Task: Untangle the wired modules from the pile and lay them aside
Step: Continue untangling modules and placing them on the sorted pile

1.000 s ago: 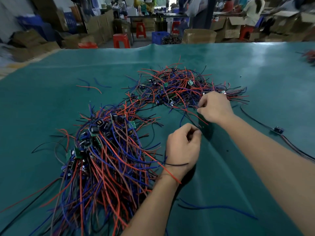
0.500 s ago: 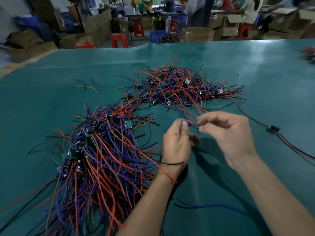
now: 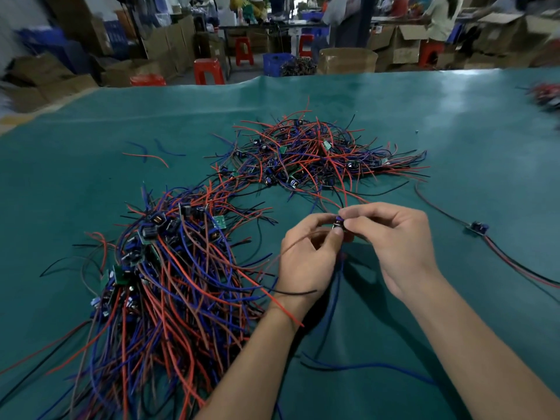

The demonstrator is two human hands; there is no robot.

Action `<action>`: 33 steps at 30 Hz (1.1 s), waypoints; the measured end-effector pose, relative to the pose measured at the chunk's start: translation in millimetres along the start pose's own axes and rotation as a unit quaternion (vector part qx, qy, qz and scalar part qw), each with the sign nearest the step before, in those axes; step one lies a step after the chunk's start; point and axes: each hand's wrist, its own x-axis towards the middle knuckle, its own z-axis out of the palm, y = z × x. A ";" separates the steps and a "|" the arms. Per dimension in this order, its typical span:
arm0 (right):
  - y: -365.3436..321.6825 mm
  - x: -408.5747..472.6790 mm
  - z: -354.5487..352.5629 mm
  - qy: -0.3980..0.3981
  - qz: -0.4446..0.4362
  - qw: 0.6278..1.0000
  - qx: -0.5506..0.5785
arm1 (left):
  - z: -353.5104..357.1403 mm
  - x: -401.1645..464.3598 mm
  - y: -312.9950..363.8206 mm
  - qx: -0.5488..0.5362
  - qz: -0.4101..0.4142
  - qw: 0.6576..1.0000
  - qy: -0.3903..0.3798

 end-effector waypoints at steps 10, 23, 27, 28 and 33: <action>3.9 4.3 -4.3 0.042 0.081 0.995 0.035 | -1.3 -3.1 3.3 0.008 -0.004 0.999 -0.035; -9.5 9.3 -20.2 -0.072 0.144 0.974 0.163 | 3.7 -3.0 7.8 -0.085 -0.047 0.995 -0.027; -6.5 4.3 -11.7 -0.083 0.132 0.981 0.117 | 1.7 -4.3 11.6 -0.079 -0.038 0.995 -0.055; -6.4 4.4 -11.5 -0.075 0.129 0.982 0.119 | 1.1 -4.9 11.5 -0.063 -0.028 0.996 -0.060; -6.7 6.4 -13.3 -0.042 0.111 0.988 0.103 | -1.3 -5.4 8.0 -0.016 -0.012 0.996 -0.091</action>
